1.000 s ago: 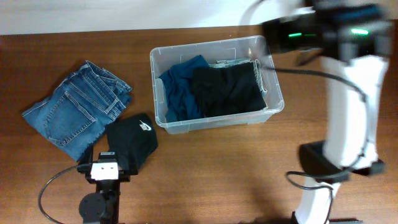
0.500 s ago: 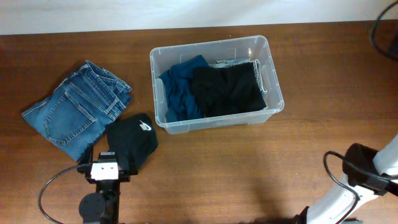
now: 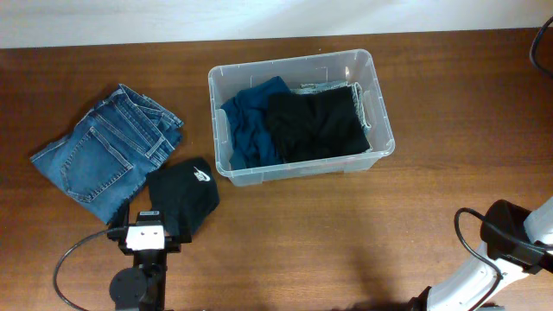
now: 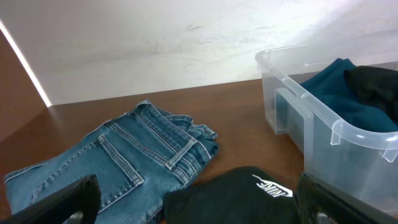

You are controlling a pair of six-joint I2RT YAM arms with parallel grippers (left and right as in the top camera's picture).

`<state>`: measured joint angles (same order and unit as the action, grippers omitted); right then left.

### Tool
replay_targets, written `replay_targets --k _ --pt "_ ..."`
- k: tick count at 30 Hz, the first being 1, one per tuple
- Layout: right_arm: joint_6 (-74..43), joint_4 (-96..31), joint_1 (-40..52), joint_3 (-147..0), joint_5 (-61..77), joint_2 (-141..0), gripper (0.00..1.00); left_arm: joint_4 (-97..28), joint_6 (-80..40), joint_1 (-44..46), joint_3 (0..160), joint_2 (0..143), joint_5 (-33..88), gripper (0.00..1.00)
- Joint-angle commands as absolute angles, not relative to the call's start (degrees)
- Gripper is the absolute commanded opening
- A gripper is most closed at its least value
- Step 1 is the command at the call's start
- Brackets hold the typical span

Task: Pack container
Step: 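Push the black shirt flat in the bin and withdraw the right gripper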

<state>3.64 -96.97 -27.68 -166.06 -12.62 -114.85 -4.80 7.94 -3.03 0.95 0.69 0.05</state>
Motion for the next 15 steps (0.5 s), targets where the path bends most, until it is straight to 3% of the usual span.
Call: replay_targets --k 1,15 --pt "3.6 -97.3 -27.8 -165.9 -13.1 -114.9 0.98 -4.8 8.9 -3.3 0.6 0.4 0.7 1.0" --pt "3.6 -97.3 -27.8 -165.9 -13.1 -114.9 0.98 -4.8 8.9 -3.3 0.6 0.4 0.7 1.0"
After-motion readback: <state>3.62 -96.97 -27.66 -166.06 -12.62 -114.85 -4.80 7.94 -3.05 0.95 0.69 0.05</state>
